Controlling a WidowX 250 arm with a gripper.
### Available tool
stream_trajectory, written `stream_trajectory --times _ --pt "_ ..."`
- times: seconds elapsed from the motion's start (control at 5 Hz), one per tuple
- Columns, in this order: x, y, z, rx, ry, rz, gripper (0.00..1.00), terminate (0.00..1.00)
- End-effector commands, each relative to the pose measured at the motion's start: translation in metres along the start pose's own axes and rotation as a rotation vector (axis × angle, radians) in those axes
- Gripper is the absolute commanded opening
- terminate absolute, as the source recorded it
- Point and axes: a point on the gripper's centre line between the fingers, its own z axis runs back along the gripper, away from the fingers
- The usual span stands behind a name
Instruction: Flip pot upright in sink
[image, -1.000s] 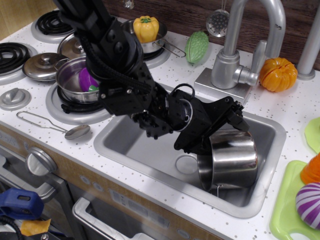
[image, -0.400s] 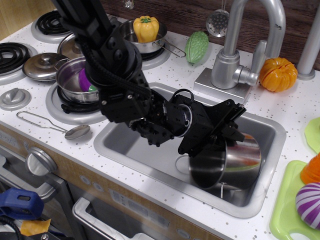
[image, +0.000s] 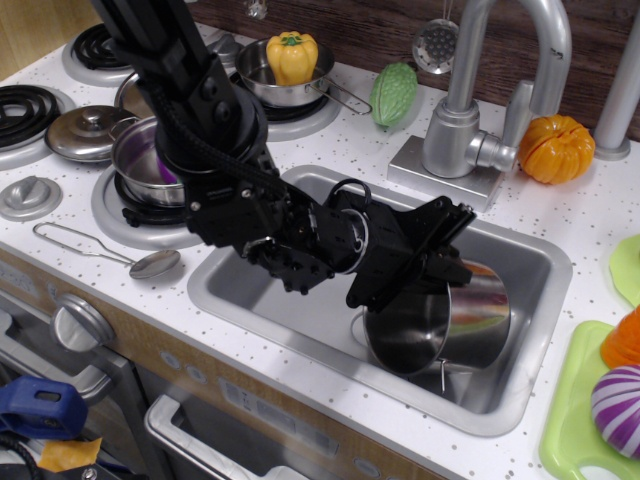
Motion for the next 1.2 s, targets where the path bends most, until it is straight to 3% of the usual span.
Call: stream_trajectory --times 0.0,0.2,0.6,0.8,1.0 --pt "0.008 -0.025 0.011 0.202 0.042 -0.119 0.00 0.00" --pt "0.009 -0.028 0.013 0.310 0.065 -0.162 0.00 0.00" --pt "0.007 -0.022 0.008 0.564 0.013 -0.346 0.00 0.00" --pt "0.006 -0.008 0.006 0.599 -0.014 -0.433 1.00 0.00" --pt "0.006 -0.008 0.006 0.599 -0.014 -0.433 1.00 0.00"
